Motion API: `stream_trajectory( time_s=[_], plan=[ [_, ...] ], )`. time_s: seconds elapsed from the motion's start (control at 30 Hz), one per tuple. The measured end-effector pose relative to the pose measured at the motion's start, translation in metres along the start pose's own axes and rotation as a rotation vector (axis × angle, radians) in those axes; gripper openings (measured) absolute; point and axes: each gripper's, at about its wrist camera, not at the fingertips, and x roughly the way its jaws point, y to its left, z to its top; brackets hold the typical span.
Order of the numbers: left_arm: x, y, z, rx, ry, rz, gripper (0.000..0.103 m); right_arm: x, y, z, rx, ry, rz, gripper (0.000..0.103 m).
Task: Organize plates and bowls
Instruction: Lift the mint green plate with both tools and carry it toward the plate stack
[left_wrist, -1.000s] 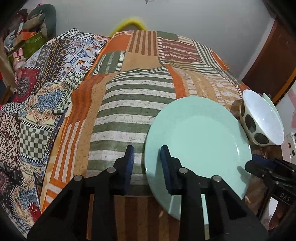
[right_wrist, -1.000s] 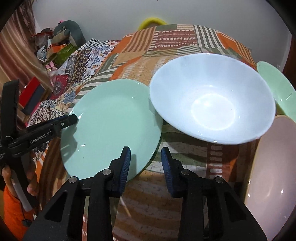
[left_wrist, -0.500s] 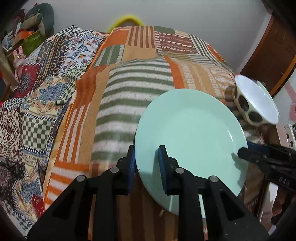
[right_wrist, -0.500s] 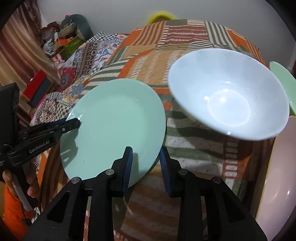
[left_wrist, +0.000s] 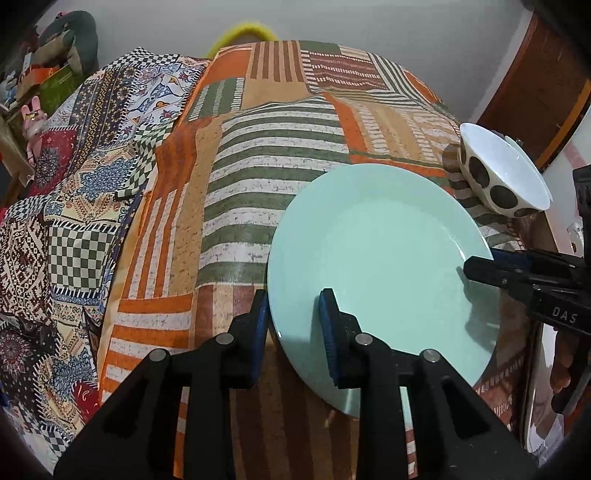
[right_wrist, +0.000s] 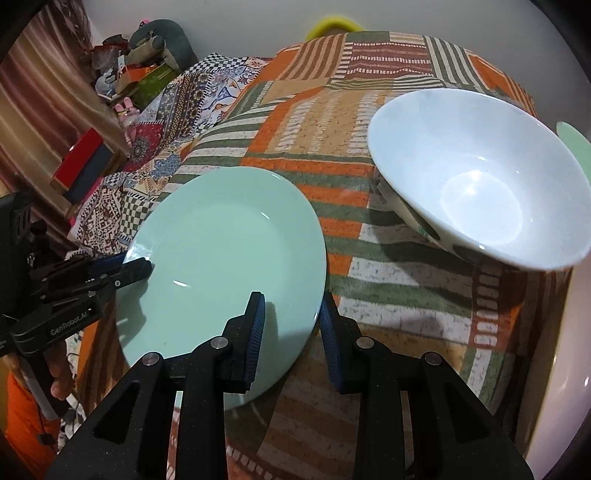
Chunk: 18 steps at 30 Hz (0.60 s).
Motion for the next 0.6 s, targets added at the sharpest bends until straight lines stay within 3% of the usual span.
stream_trajectory(
  time_s=[0.6],
  plan=[
    [-0.029,-0.013,-0.024,-0.069,-0.010,-0.038,0.028,-0.033,0.003,-0.013,0.025,-0.073,0.027,0.028]
  ],
)
